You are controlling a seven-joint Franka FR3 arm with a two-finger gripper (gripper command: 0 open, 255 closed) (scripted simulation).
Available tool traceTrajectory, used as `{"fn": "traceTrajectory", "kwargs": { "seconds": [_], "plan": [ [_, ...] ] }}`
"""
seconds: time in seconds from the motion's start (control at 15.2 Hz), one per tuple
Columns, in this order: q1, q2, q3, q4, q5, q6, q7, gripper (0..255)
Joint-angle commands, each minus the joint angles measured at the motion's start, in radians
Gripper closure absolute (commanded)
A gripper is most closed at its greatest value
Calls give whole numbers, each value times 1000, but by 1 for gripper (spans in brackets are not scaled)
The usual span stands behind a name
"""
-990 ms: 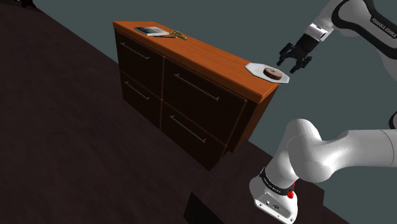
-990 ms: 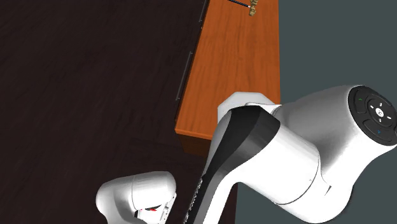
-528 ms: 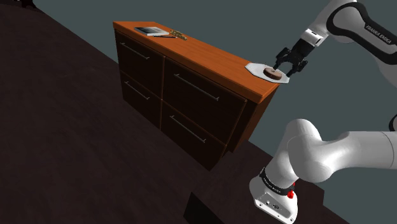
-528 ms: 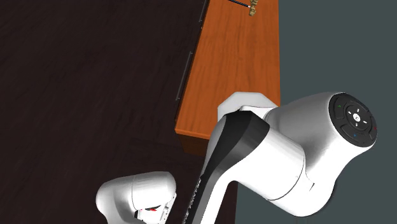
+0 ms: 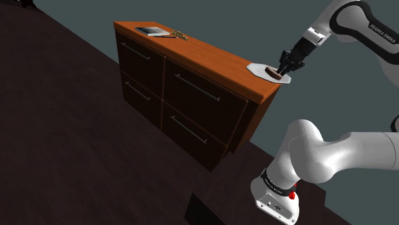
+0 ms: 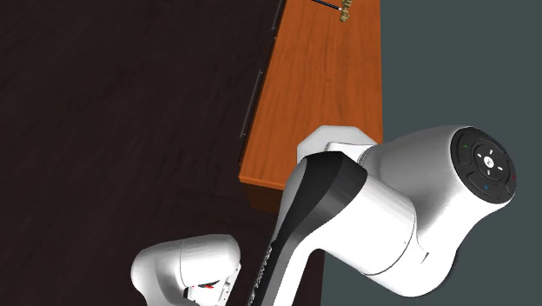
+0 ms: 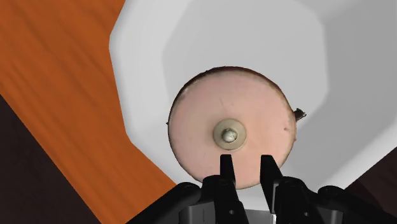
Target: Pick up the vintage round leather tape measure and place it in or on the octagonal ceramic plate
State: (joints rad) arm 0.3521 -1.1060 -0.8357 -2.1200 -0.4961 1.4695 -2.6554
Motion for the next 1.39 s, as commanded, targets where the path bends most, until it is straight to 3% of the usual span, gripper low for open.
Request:
{"fn": "traceTrajectory", "kwargs": {
  "seconds": [0.0,0.79,0.86,0.99,1.06,1.32],
  "plan": [
    [-4,0,-6,-7,-25,-13,1,255],
    [5,52,16,73,17,-47,-14,255],
    [5,52,16,73,17,-47,-14,0],
    [255,282,-262,424,184,-292,-70,0],
    [279,285,-280,445,187,-310,-66,0],
    [194,322,-270,352,225,-241,-107,0]
  ]
}}
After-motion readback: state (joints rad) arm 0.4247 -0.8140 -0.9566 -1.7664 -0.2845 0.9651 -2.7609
